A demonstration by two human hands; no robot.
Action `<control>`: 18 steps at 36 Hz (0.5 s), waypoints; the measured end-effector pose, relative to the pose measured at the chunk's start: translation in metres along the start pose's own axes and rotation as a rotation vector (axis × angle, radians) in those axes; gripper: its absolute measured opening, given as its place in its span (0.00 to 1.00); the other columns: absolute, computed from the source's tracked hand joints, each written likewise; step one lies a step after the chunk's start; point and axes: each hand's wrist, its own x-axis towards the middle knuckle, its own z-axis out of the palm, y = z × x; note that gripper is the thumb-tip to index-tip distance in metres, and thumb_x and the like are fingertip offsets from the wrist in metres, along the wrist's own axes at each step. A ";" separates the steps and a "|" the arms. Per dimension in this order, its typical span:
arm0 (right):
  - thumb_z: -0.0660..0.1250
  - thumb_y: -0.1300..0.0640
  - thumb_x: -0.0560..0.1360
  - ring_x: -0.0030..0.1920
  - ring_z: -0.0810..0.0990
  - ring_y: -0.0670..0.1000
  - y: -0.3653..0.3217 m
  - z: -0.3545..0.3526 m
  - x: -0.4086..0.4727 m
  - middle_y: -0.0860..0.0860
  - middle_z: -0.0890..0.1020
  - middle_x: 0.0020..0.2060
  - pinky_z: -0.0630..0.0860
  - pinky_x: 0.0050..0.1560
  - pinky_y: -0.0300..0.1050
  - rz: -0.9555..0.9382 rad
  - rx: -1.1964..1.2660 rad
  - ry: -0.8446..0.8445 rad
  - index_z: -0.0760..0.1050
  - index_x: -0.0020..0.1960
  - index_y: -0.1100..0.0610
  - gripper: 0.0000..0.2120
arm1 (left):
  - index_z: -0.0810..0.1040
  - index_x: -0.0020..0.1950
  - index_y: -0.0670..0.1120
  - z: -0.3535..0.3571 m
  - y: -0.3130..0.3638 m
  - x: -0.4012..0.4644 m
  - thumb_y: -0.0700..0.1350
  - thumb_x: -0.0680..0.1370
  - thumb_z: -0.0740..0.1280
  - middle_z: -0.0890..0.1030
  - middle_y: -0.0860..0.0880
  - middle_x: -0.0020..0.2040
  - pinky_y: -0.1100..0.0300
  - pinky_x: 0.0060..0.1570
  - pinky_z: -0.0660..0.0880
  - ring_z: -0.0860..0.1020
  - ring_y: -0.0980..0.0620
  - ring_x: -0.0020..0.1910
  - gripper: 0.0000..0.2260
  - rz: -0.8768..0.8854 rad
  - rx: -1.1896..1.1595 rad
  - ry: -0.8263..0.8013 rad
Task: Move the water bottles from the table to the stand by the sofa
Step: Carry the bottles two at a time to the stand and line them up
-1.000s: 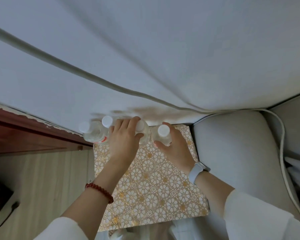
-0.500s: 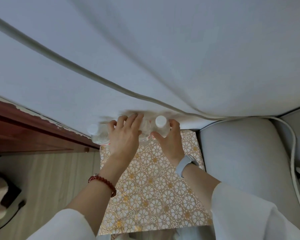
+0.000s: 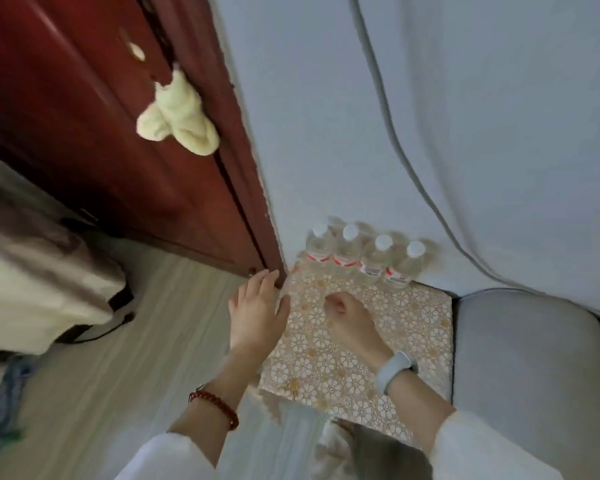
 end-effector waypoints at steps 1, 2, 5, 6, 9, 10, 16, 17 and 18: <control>0.57 0.54 0.79 0.53 0.76 0.47 -0.022 0.017 -0.008 0.51 0.78 0.56 0.71 0.49 0.34 -0.056 -0.042 -0.037 0.71 0.61 0.57 0.14 | 0.66 0.69 0.48 -0.021 -0.019 -0.011 0.50 0.78 0.60 0.70 0.48 0.68 0.47 0.64 0.61 0.67 0.45 0.66 0.20 -0.036 0.011 0.026; 0.57 0.54 0.79 0.53 0.77 0.49 -0.044 0.036 -0.017 0.51 0.78 0.56 0.73 0.50 0.37 -0.110 -0.080 -0.069 0.72 0.61 0.57 0.13 | 0.66 0.69 0.48 -0.043 -0.039 -0.023 0.49 0.78 0.60 0.71 0.47 0.67 0.47 0.64 0.61 0.67 0.44 0.65 0.20 -0.077 0.021 0.058; 0.58 0.55 0.78 0.55 0.78 0.52 -0.111 0.106 -0.059 0.54 0.81 0.54 0.73 0.57 0.46 -0.284 -0.184 -0.145 0.74 0.59 0.59 0.13 | 0.68 0.67 0.48 -0.118 -0.109 -0.079 0.49 0.77 0.60 0.72 0.47 0.65 0.47 0.62 0.64 0.68 0.43 0.64 0.18 -0.203 0.057 0.195; 0.58 0.55 0.78 0.55 0.78 0.53 -0.131 0.134 -0.079 0.54 0.81 0.53 0.73 0.56 0.46 -0.346 -0.219 -0.169 0.75 0.58 0.58 0.12 | 0.68 0.66 0.47 -0.143 -0.134 -0.103 0.49 0.77 0.61 0.73 0.47 0.65 0.48 0.61 0.64 0.69 0.44 0.63 0.18 -0.228 0.063 0.255; 0.59 0.55 0.78 0.52 0.79 0.54 -0.183 0.225 -0.149 0.53 0.82 0.50 0.68 0.45 0.38 -0.504 -0.281 -0.266 0.76 0.55 0.57 0.11 | 0.70 0.67 0.48 -0.218 -0.207 -0.197 0.49 0.77 0.62 0.74 0.47 0.65 0.49 0.61 0.65 0.70 0.44 0.64 0.19 -0.328 0.079 0.425; 0.60 0.56 0.78 0.51 0.79 0.54 -0.197 0.258 -0.176 0.54 0.82 0.49 0.66 0.42 0.36 -0.547 -0.279 -0.319 0.76 0.55 0.58 0.10 | 0.69 0.67 0.47 -0.241 -0.231 -0.234 0.49 0.77 0.62 0.74 0.47 0.65 0.49 0.61 0.65 0.70 0.44 0.64 0.19 -0.377 0.083 0.473; 0.60 0.57 0.77 0.52 0.79 0.55 -0.252 0.460 -0.356 0.56 0.82 0.50 0.72 0.52 0.44 -0.772 -0.348 -0.674 0.76 0.54 0.58 0.10 | 0.72 0.66 0.45 -0.341 -0.366 -0.484 0.48 0.76 0.65 0.76 0.43 0.62 0.49 0.60 0.69 0.72 0.42 0.62 0.19 -0.749 0.138 0.734; 0.60 0.56 0.77 0.52 0.79 0.54 -0.257 0.490 -0.386 0.55 0.82 0.50 0.71 0.51 0.41 -0.815 -0.372 -0.729 0.76 0.54 0.57 0.10 | 0.72 0.66 0.44 -0.352 -0.383 -0.525 0.47 0.76 0.65 0.76 0.43 0.62 0.48 0.60 0.69 0.72 0.42 0.62 0.19 -0.805 0.139 0.770; 0.60 0.56 0.77 0.52 0.79 0.53 -0.261 0.519 -0.416 0.54 0.82 0.50 0.70 0.50 0.40 -0.858 -0.400 -0.790 0.76 0.54 0.57 0.10 | 0.72 0.65 0.44 -0.360 -0.397 -0.566 0.47 0.76 0.65 0.76 0.43 0.61 0.48 0.60 0.70 0.73 0.42 0.61 0.19 -0.864 0.138 0.810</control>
